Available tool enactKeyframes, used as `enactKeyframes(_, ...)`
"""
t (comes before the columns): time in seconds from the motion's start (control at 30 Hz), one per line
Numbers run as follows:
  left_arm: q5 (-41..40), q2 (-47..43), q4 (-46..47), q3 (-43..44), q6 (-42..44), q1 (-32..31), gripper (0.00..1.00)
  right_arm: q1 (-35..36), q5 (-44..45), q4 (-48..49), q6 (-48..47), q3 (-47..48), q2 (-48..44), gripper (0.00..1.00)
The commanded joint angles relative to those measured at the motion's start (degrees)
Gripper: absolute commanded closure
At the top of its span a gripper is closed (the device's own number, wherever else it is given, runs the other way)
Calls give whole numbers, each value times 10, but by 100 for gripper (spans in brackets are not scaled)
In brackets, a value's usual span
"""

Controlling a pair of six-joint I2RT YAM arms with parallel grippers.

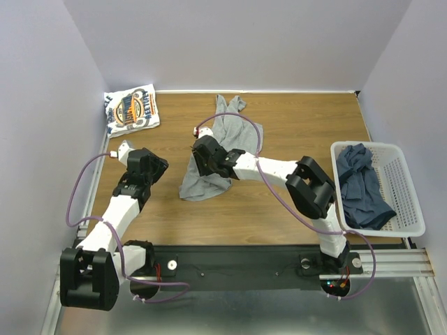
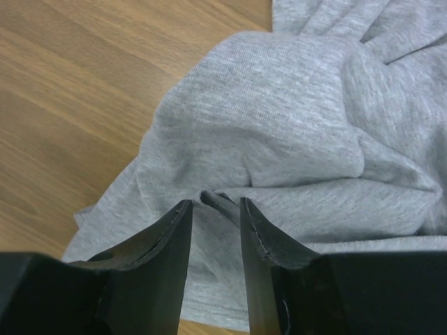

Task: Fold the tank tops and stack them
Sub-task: Flatten the tank top out

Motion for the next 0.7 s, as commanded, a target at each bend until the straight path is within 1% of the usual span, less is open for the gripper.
enactKeyframes(0.0,15,-5,22,-6,15,7,43,5,-3,25,-18,30,10,60)
enactKeyframes(0.13,33,0,31,-11,18,11,43,5,2,25,-24,39,28,59)
enactKeyframes(0.27,41,2,38,-14,19,14,43,5,-14,25,-23,40,37,59)
enactKeyframes(0.67,54,10,52,-22,15,16,43,21,-5,25,16,-22,-13,59)
